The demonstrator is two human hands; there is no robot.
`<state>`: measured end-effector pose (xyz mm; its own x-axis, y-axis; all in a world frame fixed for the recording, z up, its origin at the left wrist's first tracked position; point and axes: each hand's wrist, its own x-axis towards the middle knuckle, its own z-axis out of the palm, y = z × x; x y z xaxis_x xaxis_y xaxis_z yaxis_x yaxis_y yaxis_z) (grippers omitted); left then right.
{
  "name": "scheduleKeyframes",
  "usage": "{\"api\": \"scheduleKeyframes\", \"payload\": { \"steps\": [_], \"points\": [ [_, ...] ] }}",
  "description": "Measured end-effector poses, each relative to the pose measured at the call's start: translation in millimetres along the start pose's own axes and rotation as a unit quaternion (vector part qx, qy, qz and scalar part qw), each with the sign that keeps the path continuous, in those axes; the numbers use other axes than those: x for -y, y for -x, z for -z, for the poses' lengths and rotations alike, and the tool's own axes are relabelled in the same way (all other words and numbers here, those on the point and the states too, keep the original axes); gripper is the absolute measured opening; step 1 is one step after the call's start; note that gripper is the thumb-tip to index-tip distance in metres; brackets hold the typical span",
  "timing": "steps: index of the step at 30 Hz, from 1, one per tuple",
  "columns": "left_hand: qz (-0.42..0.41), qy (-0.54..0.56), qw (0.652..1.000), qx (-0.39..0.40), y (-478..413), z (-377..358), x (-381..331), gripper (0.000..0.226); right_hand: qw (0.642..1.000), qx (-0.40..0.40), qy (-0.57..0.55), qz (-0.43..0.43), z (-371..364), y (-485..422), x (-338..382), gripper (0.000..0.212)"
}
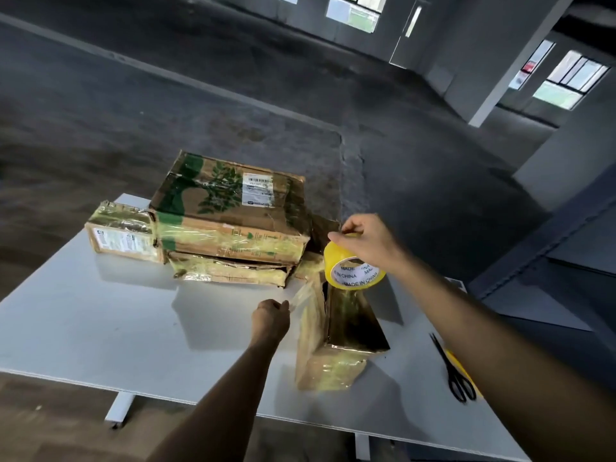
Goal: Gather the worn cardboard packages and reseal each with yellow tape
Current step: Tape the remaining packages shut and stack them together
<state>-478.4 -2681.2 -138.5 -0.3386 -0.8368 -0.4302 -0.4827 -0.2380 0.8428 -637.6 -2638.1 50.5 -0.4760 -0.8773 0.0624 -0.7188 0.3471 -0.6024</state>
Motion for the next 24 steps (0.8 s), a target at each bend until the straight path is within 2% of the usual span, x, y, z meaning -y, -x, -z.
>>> {"api": "scheduleKeyframes", "payload": {
  "steps": [9, 21, 24],
  "points": [
    [0.018, 0.036, 0.999, 0.004, 12, -42, 4, 0.03, 0.999, -0.012, -0.021, -0.031, 5, 21, -13, 0.024],
    [0.022, -0.025, 0.998, 0.048, 20, -57, -4, 0.038, 0.99, -0.045, -0.113, -0.066, 11, 42, -41, 0.03],
    [0.064, -0.067, 0.993, 0.072, 21, -52, 1, 0.076, 0.991, -0.048, -0.11, -0.066, 12, 41, -40, 0.031]
  ]
}}
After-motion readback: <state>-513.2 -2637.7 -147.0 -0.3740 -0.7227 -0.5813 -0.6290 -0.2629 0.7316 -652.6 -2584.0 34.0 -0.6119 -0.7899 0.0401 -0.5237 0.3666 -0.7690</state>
